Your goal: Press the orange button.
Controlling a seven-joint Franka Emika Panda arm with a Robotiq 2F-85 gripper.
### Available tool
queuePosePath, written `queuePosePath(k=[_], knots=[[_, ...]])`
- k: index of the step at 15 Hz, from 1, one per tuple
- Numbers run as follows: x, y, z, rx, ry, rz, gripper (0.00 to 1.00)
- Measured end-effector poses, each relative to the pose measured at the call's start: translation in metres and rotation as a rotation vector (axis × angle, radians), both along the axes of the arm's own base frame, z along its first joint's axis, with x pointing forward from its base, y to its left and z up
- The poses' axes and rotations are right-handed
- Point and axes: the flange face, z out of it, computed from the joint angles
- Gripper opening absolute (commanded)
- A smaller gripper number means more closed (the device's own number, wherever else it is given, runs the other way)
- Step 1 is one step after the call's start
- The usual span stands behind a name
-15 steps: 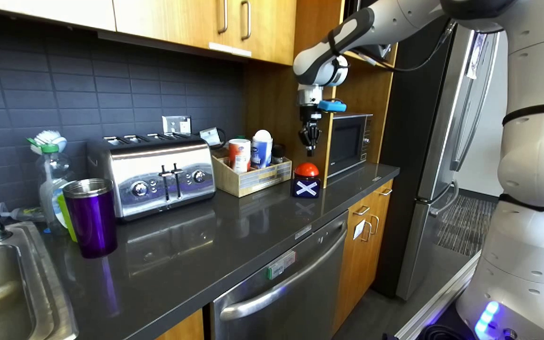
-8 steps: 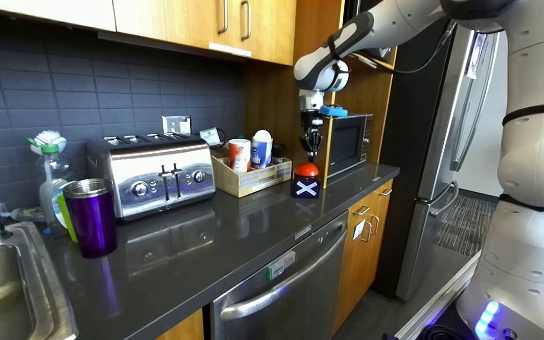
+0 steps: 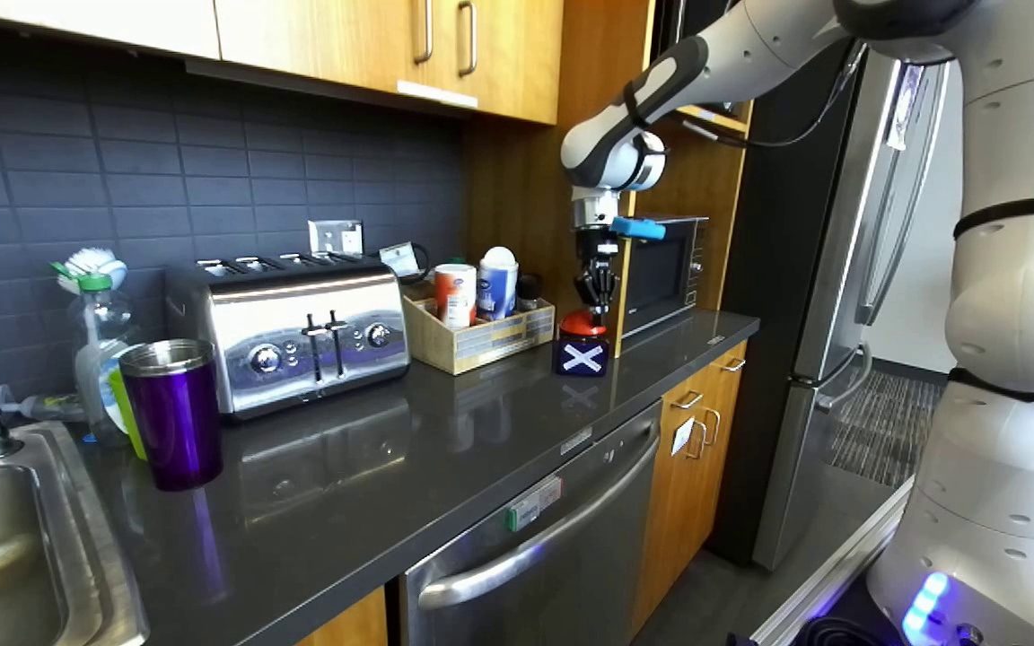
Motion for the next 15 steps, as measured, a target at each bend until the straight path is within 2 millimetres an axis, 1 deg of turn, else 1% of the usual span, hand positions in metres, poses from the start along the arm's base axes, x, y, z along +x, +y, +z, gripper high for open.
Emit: queuePosePath(k=[3, 6, 9, 15], knots=[[-0.001, 0.003, 0.005, -0.003, -0.001, 0.009, 0.0], [-0.002, 0.01, 0.02, -0.018, -0.017, 0.031, 0.0], [-0.002, 0.012, 0.034, -0.027, -0.035, 0.044, 0.0], [0.0, 0.01, 0.039, -0.027, -0.067, 0.064, 0.0]])
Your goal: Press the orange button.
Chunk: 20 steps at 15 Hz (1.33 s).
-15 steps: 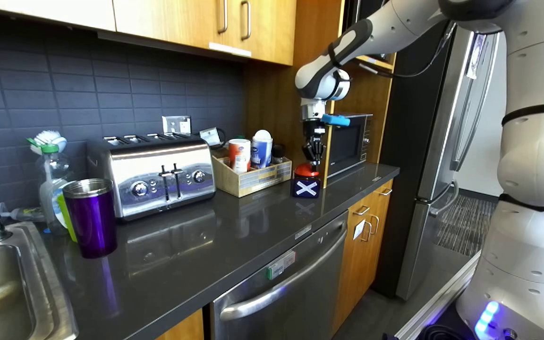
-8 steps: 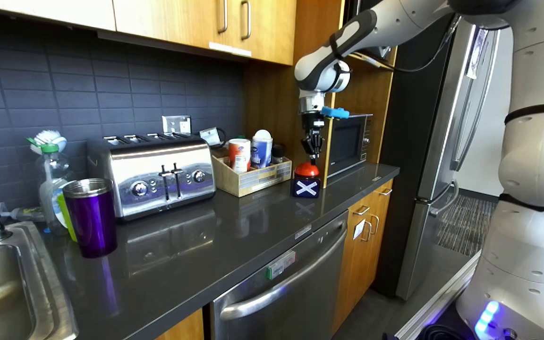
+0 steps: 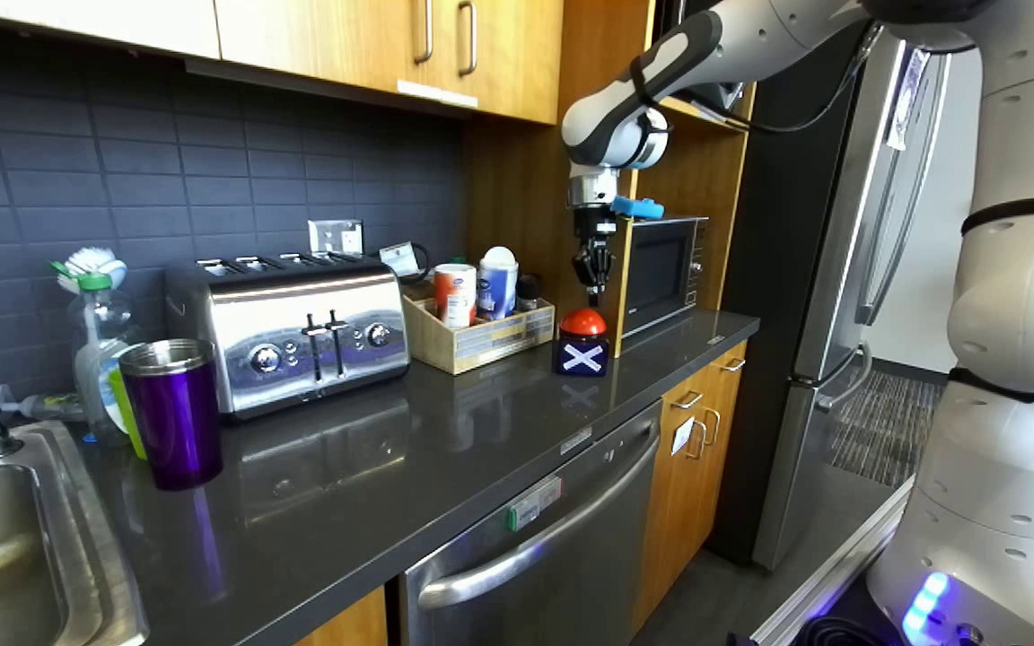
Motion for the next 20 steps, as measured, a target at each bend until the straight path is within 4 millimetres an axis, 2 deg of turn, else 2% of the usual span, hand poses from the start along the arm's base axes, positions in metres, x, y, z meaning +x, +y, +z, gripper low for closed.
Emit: queuePosePath(k=[7, 20], knots=[[0.006, -0.001, 0.003, 0.002, -0.051, 0.025, 0.0], [0.01, -0.008, -0.019, 0.019, -0.033, 0.056, 0.0]])
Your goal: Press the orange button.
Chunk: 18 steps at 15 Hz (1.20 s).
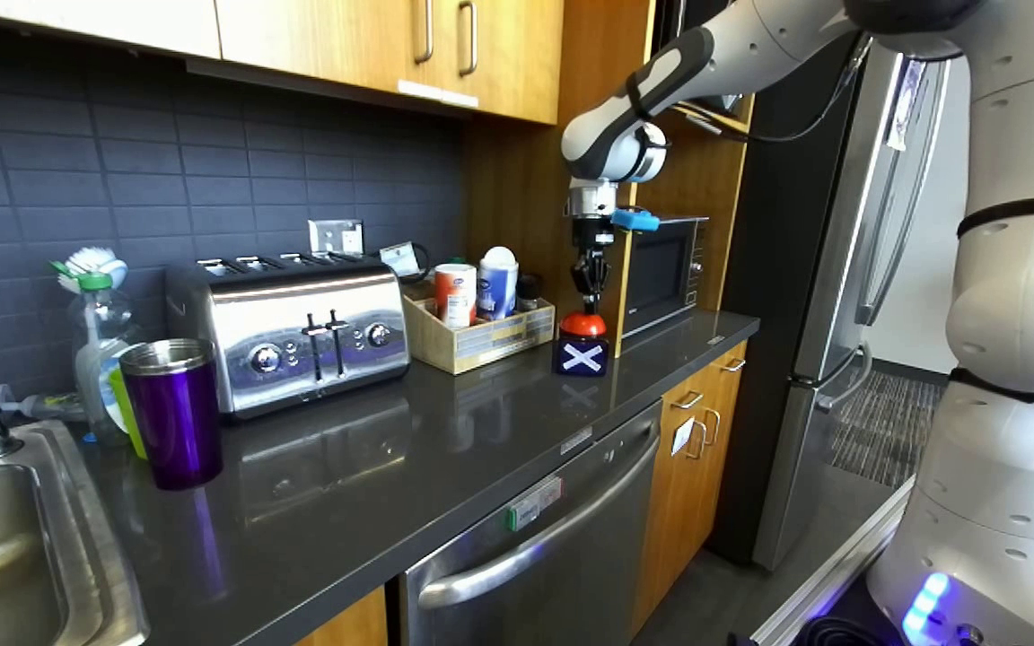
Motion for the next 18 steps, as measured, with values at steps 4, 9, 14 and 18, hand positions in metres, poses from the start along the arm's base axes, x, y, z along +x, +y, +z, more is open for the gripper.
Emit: queuePosePath(k=[4, 9, 14, 18], knots=[[0.0, -0.001, 0.0, 0.013, -0.001, 0.0, 0.0], [0.002, 0.0, 0.003, 0.015, -0.016, 0.003, 0.0], [0.0, 0.005, 0.023, -0.002, -0.064, 0.021, 0.0], [-0.013, 0.012, 0.047, -0.007, -0.092, 0.029, 0.0]])
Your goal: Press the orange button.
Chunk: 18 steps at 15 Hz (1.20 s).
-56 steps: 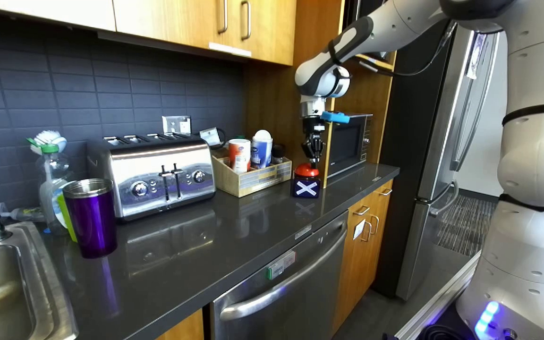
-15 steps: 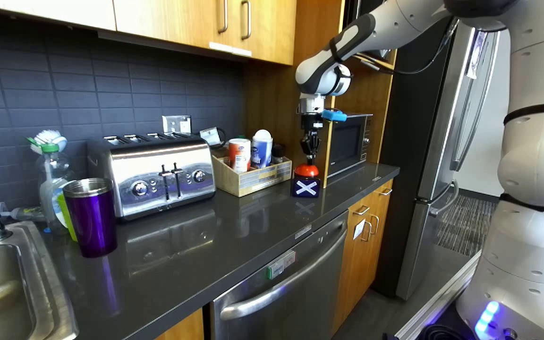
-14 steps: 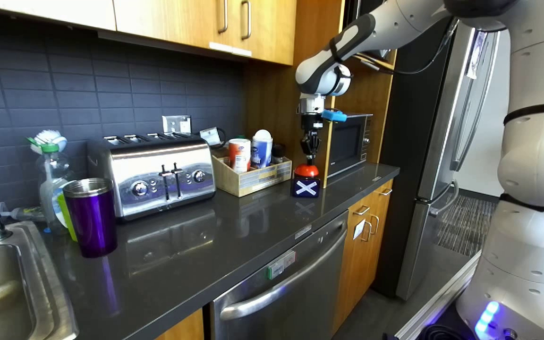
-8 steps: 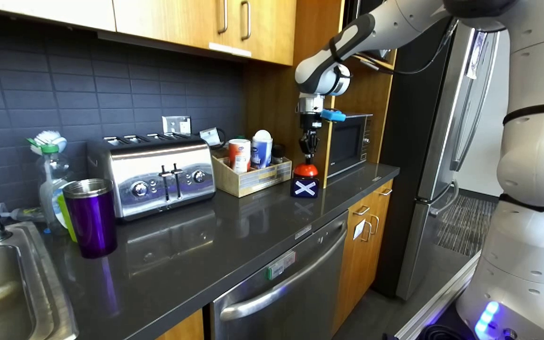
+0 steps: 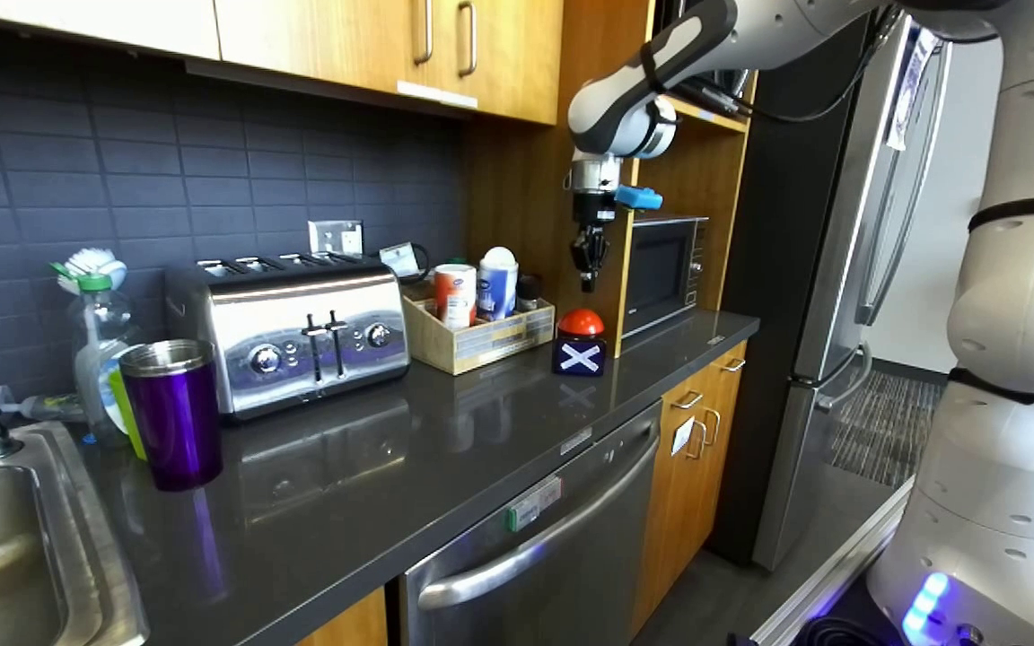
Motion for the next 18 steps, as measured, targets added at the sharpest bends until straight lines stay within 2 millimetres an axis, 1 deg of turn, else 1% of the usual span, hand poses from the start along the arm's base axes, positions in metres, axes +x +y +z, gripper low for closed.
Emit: queuePosePath(k=[3, 5, 7, 11, 14, 18], knots=[[-0.018, 0.008, 0.013, 0.003, 0.003, -0.01, 0.0], [-0.034, 0.012, 0.018, 0.004, 0.024, -0.03, 0.0], [-0.054, 0.014, 0.022, 0.004, 0.055, -0.056, 0.0], [-0.1, 0.013, 0.026, 0.037, 0.151, -0.099, 0.0], [-0.135, 0.001, 0.027, 0.047, 0.201, -0.132, 0.0], [-0.181, -0.035, 0.03, 0.052, 0.193, -0.187, 0.0]])
